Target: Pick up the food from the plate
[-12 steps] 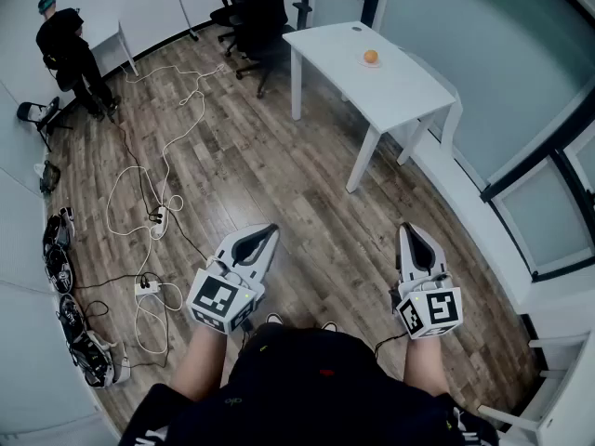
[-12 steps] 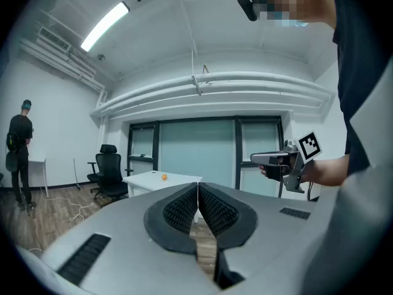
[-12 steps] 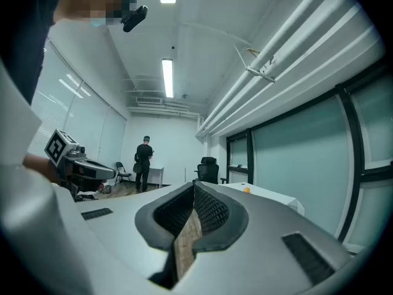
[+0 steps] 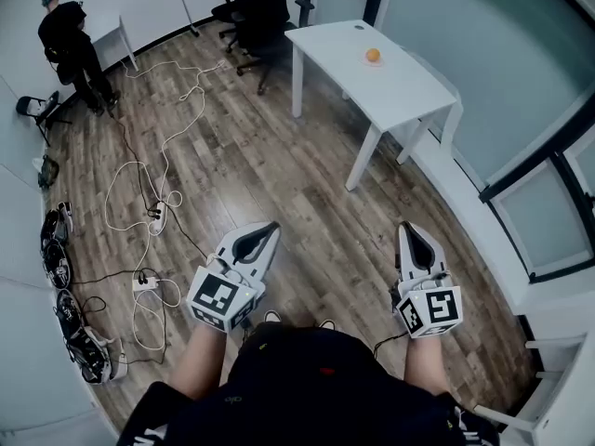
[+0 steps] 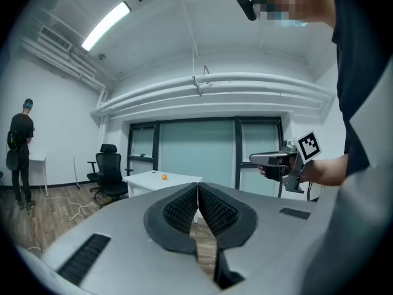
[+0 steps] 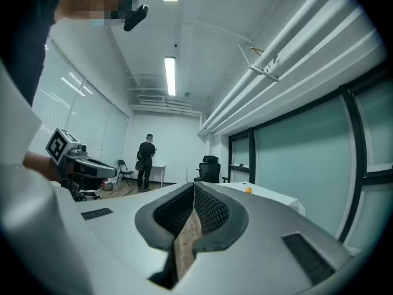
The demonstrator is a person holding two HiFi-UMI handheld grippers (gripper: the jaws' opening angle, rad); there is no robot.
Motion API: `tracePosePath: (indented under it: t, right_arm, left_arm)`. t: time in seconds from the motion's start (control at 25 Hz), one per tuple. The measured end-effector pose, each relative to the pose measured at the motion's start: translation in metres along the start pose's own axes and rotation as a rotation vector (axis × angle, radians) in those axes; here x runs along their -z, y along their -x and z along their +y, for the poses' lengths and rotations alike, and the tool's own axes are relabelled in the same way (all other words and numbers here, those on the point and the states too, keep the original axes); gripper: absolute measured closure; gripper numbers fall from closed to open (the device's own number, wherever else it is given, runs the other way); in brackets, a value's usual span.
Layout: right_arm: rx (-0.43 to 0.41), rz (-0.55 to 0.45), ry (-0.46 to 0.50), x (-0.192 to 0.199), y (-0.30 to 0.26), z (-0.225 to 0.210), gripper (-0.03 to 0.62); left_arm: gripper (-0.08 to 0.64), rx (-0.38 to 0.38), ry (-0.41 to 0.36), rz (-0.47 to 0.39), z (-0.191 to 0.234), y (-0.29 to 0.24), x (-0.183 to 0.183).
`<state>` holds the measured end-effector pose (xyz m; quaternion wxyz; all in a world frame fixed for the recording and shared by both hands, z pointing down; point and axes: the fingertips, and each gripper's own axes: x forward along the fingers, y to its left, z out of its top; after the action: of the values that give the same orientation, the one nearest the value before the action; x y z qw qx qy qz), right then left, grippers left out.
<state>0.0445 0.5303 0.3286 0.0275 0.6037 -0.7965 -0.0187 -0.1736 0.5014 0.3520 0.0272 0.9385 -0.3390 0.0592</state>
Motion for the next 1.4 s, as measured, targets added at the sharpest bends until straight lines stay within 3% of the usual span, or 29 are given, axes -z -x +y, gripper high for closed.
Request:
tracePosePath:
  t: [0.36,0.68,0.92,1.16,1.4]
  right_arm:
    - [-0.006,0.015,0.015,-0.001,-0.018,0.024,0.568]
    - [-0.01,0.049,0.021,0.014,-0.042,0.073,0.568]
    - [-0.062,0.079,0.023,0.026,-0.08,0.11,0.568]
    - [-0.071,0.051,0.02,0.021,-0.121,0.106,0.568]
    - [-0.061,0.039,-0.004,0.027,-0.171,0.058,0.568]
  left_arm:
    - [0.537,0.004,0.021,-0.006,0.023,0.017,0.008]
    - [0.537,0.018,0.021,0.024,0.056,0.053,0.034]
    - [0.537,-0.026,0.051,0.039,0.097,0.075,0.051]
    - [0.537,-0.041,0.043,0.032,0.129,0.058,0.047]
    - [0.537,-0.056,0.029,0.041,0.157,0.004,0.038]
